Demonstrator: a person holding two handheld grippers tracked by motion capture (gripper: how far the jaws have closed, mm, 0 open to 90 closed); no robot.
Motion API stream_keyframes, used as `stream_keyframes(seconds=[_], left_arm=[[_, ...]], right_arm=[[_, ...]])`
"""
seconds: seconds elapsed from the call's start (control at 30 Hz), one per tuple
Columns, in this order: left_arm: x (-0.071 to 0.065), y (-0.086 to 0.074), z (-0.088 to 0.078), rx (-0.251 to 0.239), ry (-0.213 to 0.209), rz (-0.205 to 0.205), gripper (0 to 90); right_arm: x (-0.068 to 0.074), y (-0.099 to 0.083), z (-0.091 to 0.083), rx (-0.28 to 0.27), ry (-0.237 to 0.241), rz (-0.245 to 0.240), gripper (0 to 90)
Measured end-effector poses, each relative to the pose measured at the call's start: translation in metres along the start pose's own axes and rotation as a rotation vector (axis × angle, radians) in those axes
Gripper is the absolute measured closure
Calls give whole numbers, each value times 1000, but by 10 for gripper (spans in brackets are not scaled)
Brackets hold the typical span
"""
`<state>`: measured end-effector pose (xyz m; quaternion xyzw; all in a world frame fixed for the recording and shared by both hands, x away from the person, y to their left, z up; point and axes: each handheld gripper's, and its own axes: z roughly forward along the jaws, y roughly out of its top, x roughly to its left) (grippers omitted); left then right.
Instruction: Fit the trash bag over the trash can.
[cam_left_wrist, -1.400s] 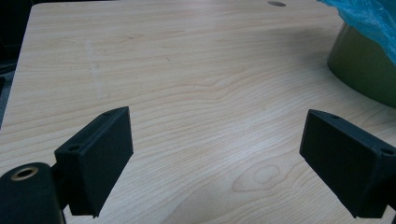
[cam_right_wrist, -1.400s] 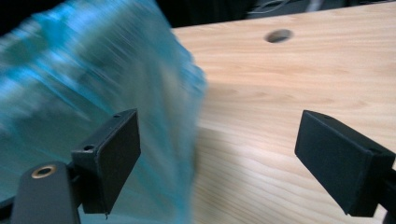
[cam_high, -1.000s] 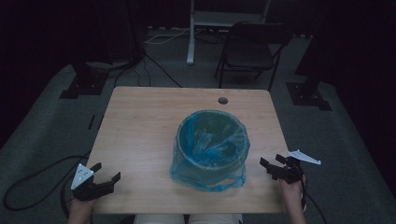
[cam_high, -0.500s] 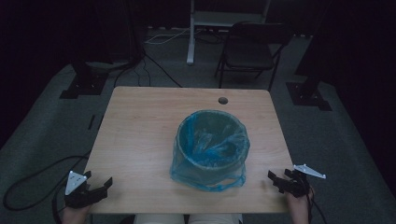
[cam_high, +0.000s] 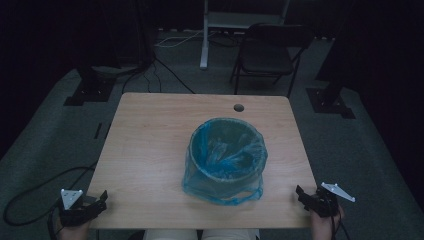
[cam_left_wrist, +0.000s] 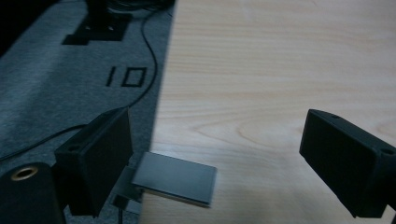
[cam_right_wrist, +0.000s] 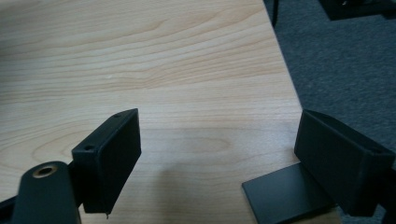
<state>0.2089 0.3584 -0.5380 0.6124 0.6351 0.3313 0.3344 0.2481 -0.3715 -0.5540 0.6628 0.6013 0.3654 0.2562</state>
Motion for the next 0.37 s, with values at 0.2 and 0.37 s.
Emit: stream_keyframes(seconds=[0.2, 0.37], left_arm=[[0, 0, -3, -45, 7, -23, 102], [-6, 1, -3, -57, 2, 4, 102]], right_arm=[[2, -3, 1, -14, -16, -17, 142], [-1, -4, 0, -32, 3, 12, 142]])
